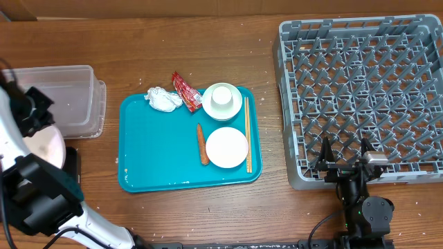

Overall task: Sort waste into correct bins and load items into the dishwasher
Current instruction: 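Carry the white plate left over the black tray, then tilt the plate to dump rice and shells onto the black tray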

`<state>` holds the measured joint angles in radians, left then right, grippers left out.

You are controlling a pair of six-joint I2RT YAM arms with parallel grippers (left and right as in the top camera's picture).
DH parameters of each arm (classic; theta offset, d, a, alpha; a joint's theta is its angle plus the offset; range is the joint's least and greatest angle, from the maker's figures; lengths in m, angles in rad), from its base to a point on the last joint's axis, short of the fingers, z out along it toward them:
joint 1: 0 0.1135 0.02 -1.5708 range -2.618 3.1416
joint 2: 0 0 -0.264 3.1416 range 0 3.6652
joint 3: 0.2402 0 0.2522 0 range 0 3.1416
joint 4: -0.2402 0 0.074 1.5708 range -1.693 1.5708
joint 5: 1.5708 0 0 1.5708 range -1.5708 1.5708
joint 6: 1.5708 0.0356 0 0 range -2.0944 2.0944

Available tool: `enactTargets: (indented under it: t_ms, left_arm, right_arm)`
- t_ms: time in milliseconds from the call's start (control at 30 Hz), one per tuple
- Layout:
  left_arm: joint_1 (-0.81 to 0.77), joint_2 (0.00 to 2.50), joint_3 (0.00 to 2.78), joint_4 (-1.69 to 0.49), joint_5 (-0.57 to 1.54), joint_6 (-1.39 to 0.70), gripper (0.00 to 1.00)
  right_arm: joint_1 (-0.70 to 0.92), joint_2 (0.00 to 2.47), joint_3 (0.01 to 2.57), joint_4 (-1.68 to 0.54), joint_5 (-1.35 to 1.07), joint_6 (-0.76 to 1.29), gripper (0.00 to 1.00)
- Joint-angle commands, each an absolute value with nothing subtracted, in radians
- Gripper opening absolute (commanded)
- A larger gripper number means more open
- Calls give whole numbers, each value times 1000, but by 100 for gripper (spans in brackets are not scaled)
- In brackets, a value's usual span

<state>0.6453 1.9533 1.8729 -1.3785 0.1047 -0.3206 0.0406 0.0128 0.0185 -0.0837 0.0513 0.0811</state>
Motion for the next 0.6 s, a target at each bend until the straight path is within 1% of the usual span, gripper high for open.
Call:
enactTargets:
  t_ms: [0,233,567]
  left_arm:
    - [706,1917,1885,-1372,228,-266,4]
    - [766,1920,1885,-1357,290,-249,4]
    - [795,1948,1884,-1364,310,-242,4]
  right_arm:
    - [39,3,8,-81,51,78,100]
    - [39,3,8,-81,51,78,100]
    - [39,3,8,-81,51,78,100]
